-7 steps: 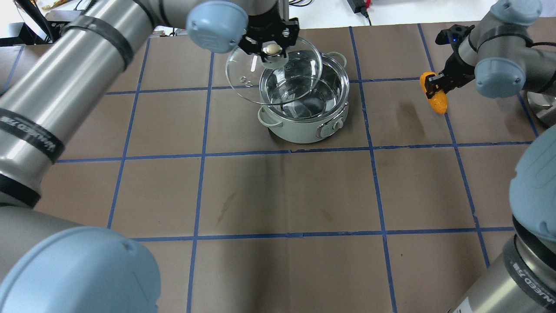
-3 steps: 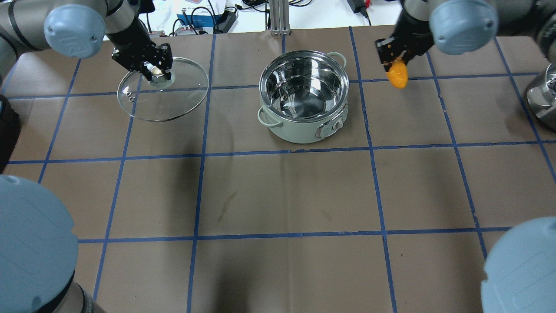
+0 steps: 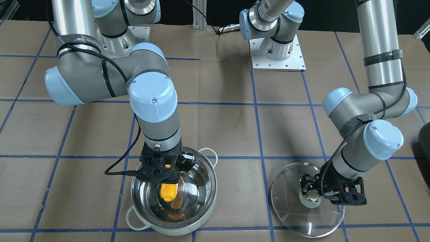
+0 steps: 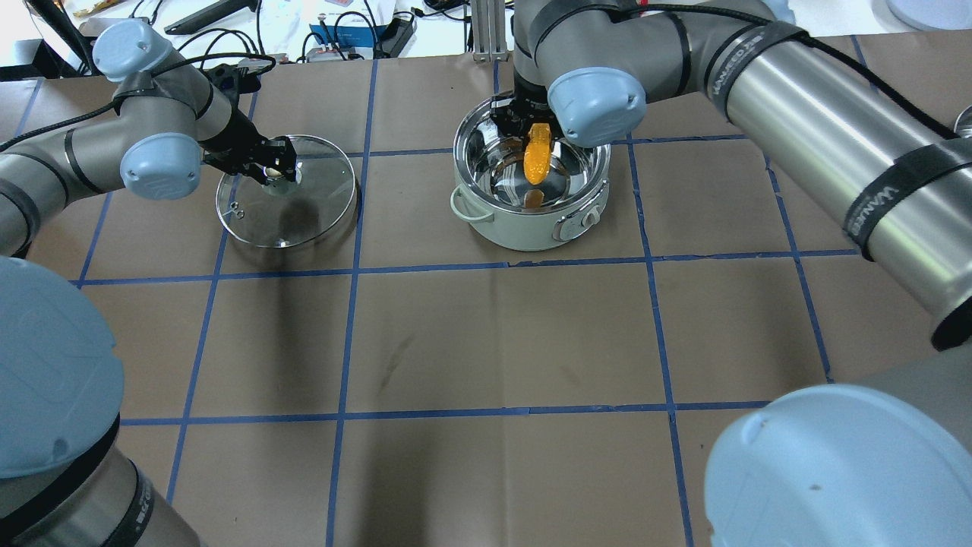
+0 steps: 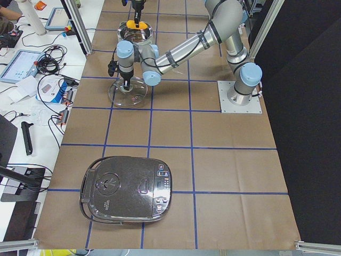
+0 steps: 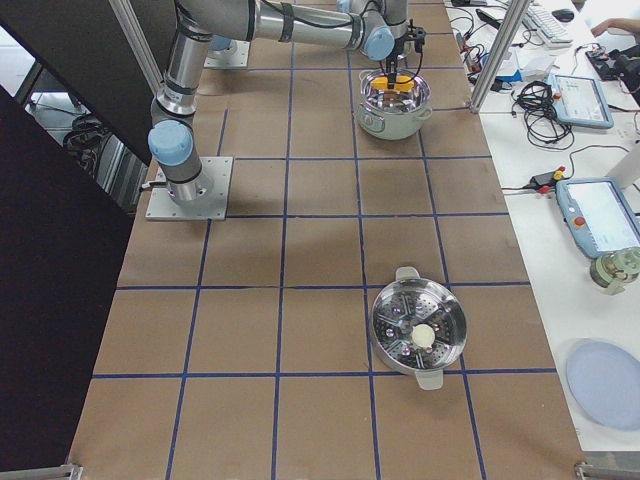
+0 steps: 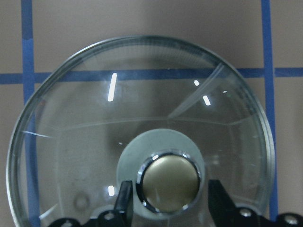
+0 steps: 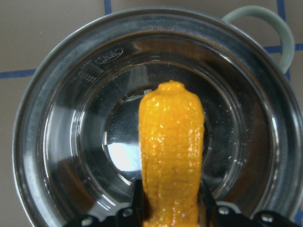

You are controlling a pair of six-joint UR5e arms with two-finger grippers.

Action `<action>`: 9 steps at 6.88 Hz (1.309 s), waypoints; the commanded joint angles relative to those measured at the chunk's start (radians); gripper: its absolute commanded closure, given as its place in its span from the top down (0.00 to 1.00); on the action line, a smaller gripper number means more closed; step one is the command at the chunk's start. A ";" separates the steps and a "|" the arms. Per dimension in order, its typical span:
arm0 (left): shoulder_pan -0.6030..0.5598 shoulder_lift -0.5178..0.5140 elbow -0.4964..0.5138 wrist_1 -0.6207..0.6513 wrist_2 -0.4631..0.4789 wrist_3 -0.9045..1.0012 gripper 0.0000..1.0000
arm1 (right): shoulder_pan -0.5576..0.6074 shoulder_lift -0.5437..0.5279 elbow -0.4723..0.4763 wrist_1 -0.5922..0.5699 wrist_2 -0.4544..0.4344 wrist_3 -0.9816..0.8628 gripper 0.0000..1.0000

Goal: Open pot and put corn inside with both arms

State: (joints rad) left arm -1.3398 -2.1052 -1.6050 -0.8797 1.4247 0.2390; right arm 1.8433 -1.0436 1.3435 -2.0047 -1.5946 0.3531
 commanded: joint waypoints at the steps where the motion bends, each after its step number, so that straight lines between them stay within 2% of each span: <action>1: -0.001 -0.010 -0.010 0.021 -0.003 -0.009 1.00 | 0.019 0.049 0.005 -0.020 0.046 0.004 0.13; 2: -0.004 0.004 -0.001 0.015 0.002 -0.020 1.00 | 0.019 0.074 0.008 -0.049 0.036 -0.012 0.13; 3: -0.046 0.051 0.017 -0.058 0.009 -0.070 1.00 | 0.019 0.103 0.014 -0.098 0.009 -0.058 0.13; 4: -0.123 0.100 0.040 -0.137 0.078 -0.119 1.00 | 0.019 0.121 0.023 -0.121 -0.036 -0.063 0.14; 5: -0.209 0.149 0.077 -0.227 0.138 -0.177 1.00 | 0.019 0.123 0.045 -0.153 -0.039 -0.063 0.14; 6: -0.258 0.207 0.150 -0.405 0.176 -0.197 1.00 | 0.019 0.122 0.060 -0.170 -0.039 -0.062 0.27; 7: -0.271 0.270 0.225 -0.606 0.168 -0.199 1.00 | 0.017 0.117 0.059 -0.169 -0.036 -0.059 0.62; 8: -0.286 0.325 0.256 -0.687 0.166 -0.201 1.00 | 0.016 0.102 0.049 -0.161 -0.036 -0.060 1.00; 9: -0.289 0.347 0.252 -0.699 0.163 -0.201 1.00 | 0.013 0.049 0.051 -0.149 -0.033 -0.063 1.00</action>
State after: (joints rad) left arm -1.6170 -1.8028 -1.3716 -1.5122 1.5891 0.0407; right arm 1.8591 -0.9485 1.3957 -2.1647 -1.6301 0.2925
